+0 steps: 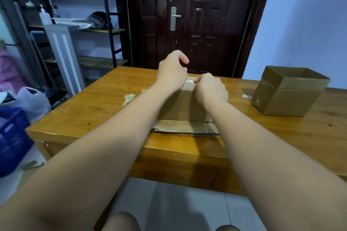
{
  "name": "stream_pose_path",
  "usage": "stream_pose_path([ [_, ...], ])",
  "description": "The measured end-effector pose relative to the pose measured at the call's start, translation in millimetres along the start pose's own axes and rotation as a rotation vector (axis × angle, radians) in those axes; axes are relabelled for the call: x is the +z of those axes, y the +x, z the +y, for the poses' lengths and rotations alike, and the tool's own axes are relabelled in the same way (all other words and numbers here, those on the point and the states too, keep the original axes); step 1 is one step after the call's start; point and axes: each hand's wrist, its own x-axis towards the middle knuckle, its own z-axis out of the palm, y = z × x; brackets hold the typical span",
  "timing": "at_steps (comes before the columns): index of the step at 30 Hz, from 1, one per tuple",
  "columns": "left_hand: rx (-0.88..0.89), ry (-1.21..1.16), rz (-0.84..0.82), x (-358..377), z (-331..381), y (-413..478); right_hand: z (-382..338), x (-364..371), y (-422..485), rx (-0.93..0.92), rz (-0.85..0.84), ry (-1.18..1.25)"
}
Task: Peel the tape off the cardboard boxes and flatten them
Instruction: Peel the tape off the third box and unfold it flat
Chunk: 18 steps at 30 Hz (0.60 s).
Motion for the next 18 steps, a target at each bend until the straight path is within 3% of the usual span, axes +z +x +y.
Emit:
stream_pose_path([
  [3, -0.115, -0.227, -0.063, -1.1, 3.9, 1.4, 2.4, -2.1, -1.0, 0.005, -0.01, 0.026],
  [7, 0.034, -0.245, -0.188, 9.1, 30.8, 0.1, 4.6, -2.9, -2.1, -0.016, -0.002, 0.048],
  [12, -0.19, -0.558, -0.221, -1.3, 34.9, 16.3, 9.6, -2.0, -6.5, -0.017, -0.024, 0.115],
  [18, -0.129, -0.594, -0.341, -19.6, 26.2, 25.9, 10.5, 3.7, -8.1, -0.053, -0.044, 0.173],
])
